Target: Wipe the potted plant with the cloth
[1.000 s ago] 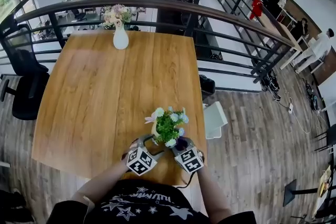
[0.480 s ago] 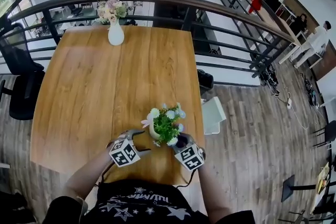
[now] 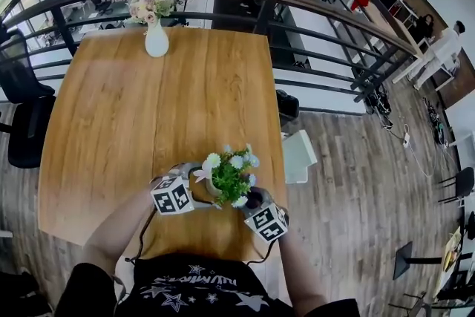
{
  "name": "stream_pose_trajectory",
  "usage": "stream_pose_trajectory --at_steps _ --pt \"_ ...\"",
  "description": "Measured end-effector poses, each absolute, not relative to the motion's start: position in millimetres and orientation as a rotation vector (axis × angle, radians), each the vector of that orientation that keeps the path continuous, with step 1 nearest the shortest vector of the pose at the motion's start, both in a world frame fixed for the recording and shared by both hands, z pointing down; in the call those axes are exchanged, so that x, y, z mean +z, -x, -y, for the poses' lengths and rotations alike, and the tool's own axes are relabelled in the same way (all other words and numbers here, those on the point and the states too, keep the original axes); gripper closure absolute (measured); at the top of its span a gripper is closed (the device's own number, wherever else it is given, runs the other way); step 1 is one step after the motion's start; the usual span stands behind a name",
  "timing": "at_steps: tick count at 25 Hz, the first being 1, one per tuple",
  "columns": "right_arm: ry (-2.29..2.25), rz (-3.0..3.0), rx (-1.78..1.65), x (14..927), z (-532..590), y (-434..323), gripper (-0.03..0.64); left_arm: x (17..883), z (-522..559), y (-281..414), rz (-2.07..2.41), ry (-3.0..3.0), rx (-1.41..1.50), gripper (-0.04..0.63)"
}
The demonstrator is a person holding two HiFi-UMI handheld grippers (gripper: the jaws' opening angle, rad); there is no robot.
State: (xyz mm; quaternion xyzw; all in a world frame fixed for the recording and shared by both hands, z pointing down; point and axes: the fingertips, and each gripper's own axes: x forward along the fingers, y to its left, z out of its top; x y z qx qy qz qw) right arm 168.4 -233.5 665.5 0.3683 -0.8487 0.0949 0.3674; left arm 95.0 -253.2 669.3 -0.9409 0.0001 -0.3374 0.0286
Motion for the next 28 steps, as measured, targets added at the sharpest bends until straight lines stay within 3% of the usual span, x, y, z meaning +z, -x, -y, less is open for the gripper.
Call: stream_pose_trajectory --at_steps 9,12,15,28 --pt "-0.928 2.192 0.249 669 236 -167 0.531 671 276 -108 0.051 2.811 -1.023 0.072" --pt "-0.922 2.186 0.244 670 235 -167 0.531 669 281 -110 0.019 2.814 -1.017 0.118" --pt "-0.923 2.188 0.240 670 233 -167 0.531 669 279 -110 -0.016 2.821 -1.024 0.121" --pt "-0.990 2.200 0.361 671 226 -162 0.532 669 274 -109 -0.597 2.909 -1.048 0.123"
